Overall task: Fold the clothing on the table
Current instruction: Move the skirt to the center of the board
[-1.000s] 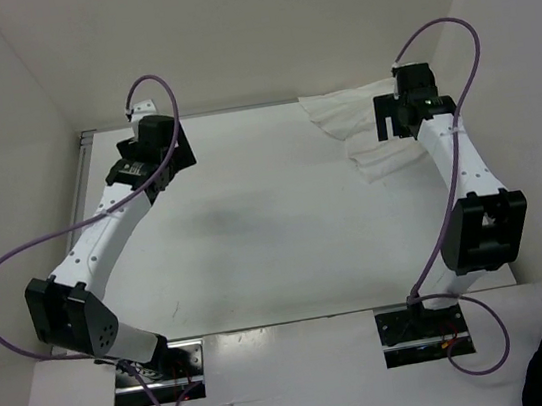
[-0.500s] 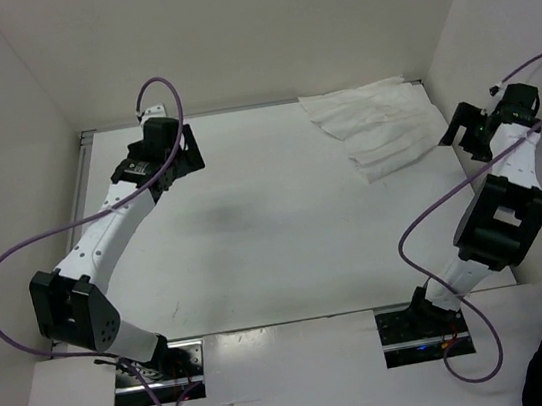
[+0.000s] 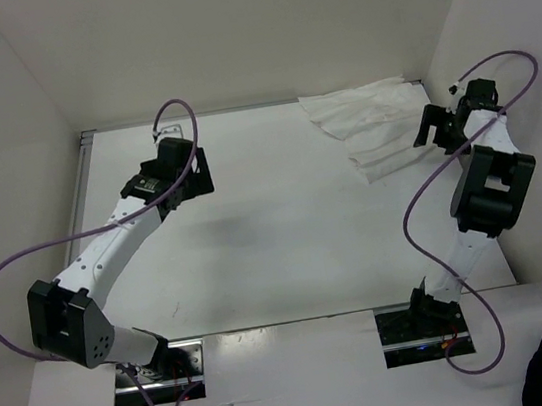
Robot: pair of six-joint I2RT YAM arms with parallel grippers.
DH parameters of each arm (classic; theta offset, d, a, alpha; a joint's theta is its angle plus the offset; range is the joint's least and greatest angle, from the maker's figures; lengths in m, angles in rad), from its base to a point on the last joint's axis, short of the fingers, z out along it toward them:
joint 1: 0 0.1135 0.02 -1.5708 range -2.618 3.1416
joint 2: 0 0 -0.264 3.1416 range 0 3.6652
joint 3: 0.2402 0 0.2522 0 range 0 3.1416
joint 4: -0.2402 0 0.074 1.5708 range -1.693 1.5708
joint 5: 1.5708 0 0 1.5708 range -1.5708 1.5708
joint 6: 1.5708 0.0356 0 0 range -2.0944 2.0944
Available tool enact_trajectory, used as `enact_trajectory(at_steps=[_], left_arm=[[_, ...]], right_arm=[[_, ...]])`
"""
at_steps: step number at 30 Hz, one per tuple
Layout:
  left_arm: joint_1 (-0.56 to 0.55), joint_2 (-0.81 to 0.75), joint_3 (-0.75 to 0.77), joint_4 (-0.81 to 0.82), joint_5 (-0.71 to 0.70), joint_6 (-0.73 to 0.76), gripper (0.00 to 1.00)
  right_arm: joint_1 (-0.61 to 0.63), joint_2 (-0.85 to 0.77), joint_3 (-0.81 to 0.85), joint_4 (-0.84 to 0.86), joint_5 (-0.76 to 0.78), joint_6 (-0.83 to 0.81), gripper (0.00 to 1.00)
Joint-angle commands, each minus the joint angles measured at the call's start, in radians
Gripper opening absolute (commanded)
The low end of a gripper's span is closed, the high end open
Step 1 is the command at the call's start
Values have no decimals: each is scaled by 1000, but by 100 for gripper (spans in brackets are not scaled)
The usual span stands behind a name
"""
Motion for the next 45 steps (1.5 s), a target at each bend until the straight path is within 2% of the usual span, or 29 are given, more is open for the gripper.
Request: enact_trajectory(at_steps=[1, 4, 12, 22, 23, 24, 26, 27, 28, 30, 31, 37, 39, 40, 41, 42, 43, 45], left_arm=[[-26, 0, -1, 2, -17, 4, 100], [-49, 0, -1, -9, -17, -5, 100], [-67, 56, 10, -47, -17, -25, 100], [-86, 125, 87, -139, -69, -45, 100], [-86, 125, 87, -139, -69, -54, 100], [-86, 125, 87, -139, -69, -54, 100], [-86, 125, 96, -150, -78, -63, 100], [-86, 125, 96, -159, -78, -63, 100], [-86, 125, 96, -159, -88, -63, 100], [-95, 125, 106, -168, -97, -72, 100], [-95, 125, 106, -168, -106, -72, 100], [-95, 115, 97, -159, -127, -72, 100], [-95, 115, 88, -150, -140, -63, 100], [-95, 115, 88, -150, -140, -63, 100], [-95, 115, 88, -141, -152, -63, 100], [-95, 125, 88, -141, -161, -63, 100], [-95, 135, 88, -130, -161, -63, 100], [-95, 146, 88, -115, -142, -51, 100]], right_arm=[[-5, 119, 192, -39, 82, -98, 100], [-5, 182, 256, -63, 93, -98, 100], [84, 193, 202, 6, 84, -12, 100], [121, 359, 271, 41, 161, -3, 100], [121, 359, 271, 41, 173, -3, 97], [133, 371, 271, 41, 173, -3, 90], [167, 371, 271, 41, 173, -3, 67], [182, 380, 271, 29, 173, -12, 37], [199, 380, 271, 12, 164, -12, 24], [259, 380, 252, -26, 139, -23, 0], [282, 367, 229, -43, 126, -23, 0], [518, 245, 57, -113, -5, -47, 0], [608, 176, 41, -145, -93, -72, 0], [635, 156, 57, -206, -139, -82, 12], [656, 135, 80, -244, -190, -96, 29], [669, 83, 125, -278, -285, -121, 53], [669, 54, 146, -310, -311, -121, 98], [613, -46, 167, -298, -286, -121, 99]])
